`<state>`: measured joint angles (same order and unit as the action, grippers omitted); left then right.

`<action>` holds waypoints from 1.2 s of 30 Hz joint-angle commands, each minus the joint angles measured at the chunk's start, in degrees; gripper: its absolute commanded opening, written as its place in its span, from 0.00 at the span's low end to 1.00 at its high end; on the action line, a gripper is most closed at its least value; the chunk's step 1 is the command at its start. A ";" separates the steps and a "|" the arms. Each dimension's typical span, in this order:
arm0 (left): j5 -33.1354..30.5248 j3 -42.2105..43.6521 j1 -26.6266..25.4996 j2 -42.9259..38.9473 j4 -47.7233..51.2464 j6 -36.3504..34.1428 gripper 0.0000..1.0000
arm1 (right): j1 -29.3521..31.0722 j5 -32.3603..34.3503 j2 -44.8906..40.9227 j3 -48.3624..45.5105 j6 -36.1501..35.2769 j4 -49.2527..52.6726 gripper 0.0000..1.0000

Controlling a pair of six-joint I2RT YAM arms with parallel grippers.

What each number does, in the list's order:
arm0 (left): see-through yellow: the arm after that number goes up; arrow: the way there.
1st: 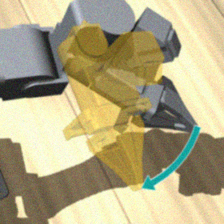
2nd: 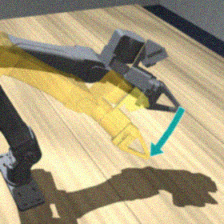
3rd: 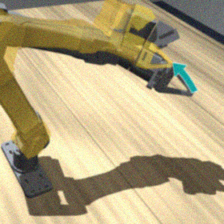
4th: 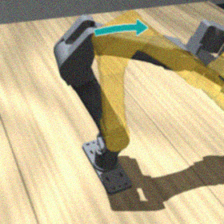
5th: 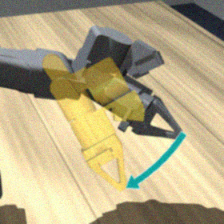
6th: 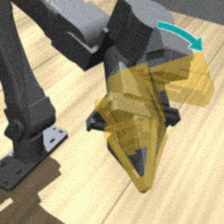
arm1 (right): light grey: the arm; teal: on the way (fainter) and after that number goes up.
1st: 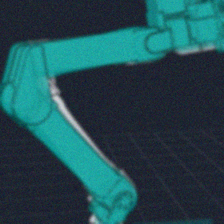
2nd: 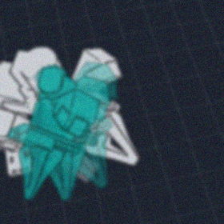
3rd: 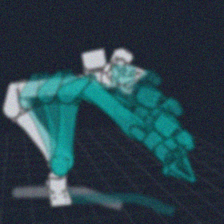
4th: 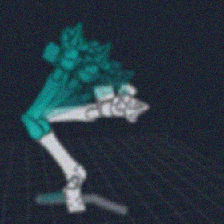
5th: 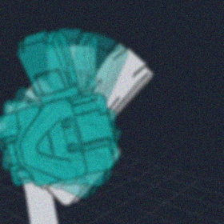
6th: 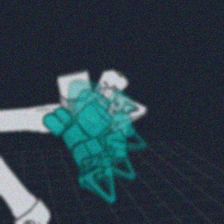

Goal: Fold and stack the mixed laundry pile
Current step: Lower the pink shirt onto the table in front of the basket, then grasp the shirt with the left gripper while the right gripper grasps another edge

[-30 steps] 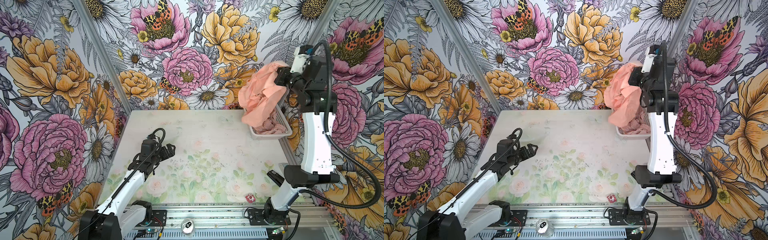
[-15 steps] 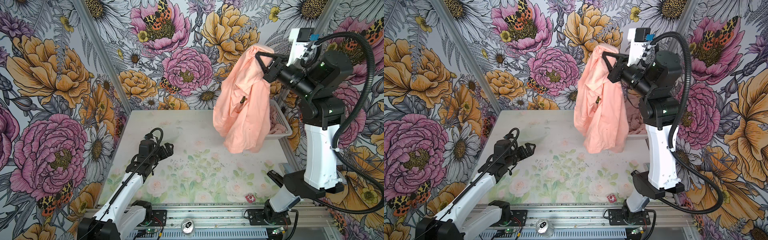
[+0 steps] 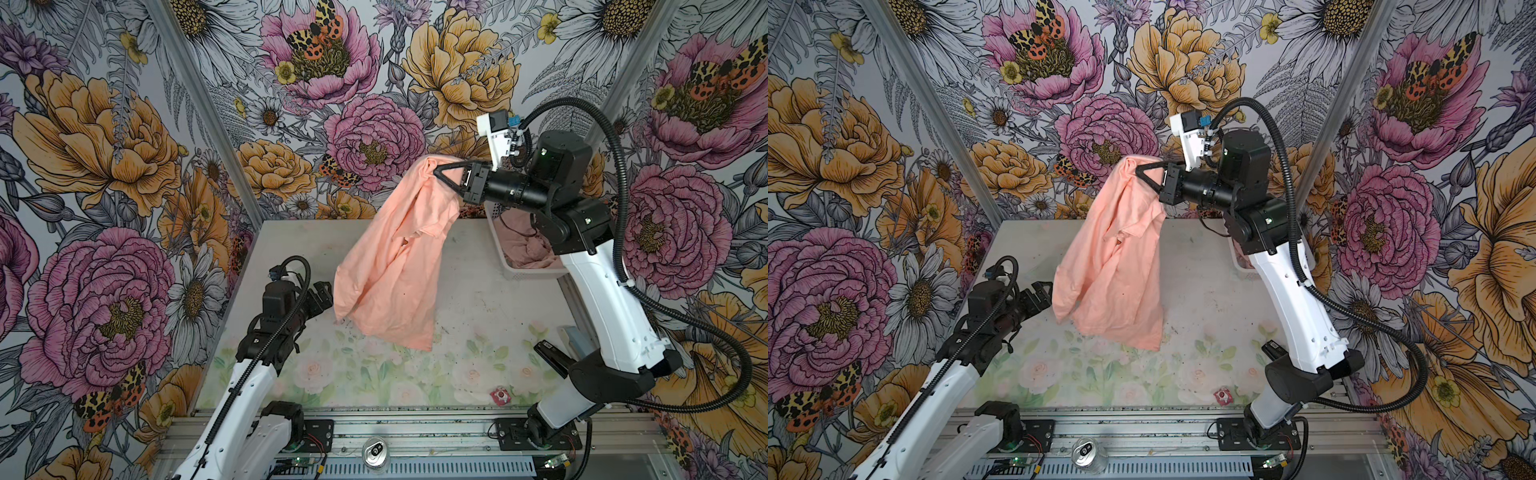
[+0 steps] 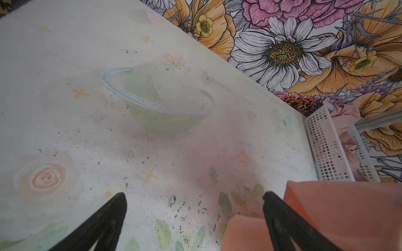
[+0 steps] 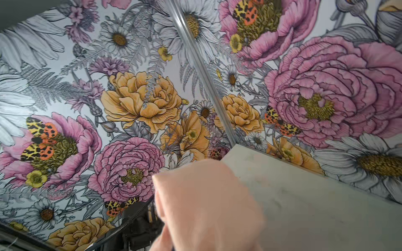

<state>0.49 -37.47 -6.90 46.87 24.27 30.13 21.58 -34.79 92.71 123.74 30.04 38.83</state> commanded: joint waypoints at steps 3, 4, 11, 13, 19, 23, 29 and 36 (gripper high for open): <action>-2.30 -1.14 0.55 0.80 1.22 0.10 0.99 | -5.94 7.24 4.71 -7.23 2.66 -2.55 0.00; -2.33 -1.11 0.50 0.94 1.34 0.27 0.99 | -7.16 8.25 6.82 -8.39 2.47 -2.41 0.02; -1.68 -1.01 -1.95 2.17 1.20 0.68 0.99 | -9.19 24.40 14.86 -9.35 -5.15 7.63 0.61; -1.55 -1.52 -3.62 3.85 0.80 -0.16 0.99 | -7.90 28.50 13.40 -11.44 -6.58 8.55 0.65; 1.70 -5.02 -8.41 15.40 -4.56 -2.75 0.99 | -3.31 35.93 6.57 -24.14 -8.38 10.12 0.72; 3.66 -12.20 -12.43 27.71 -6.82 -6.33 0.99 | -0.69 34.28 2.13 -35.56 -6.30 8.82 0.72; 6.38 -26.78 -16.45 47.18 -6.93 -11.84 0.89 | 1.03 30.75 -3.86 -50.37 -1.18 3.00 0.73; 7.33 -42.89 -17.26 66.04 -2.68 -13.70 0.71 | 1.69 28.61 -4.23 -57.93 1.88 -2.66 0.73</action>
<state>6.50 -76.60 -24.14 109.01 19.25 18.68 22.74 -5.19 90.30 66.76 29.61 41.52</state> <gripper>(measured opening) 0.725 0.729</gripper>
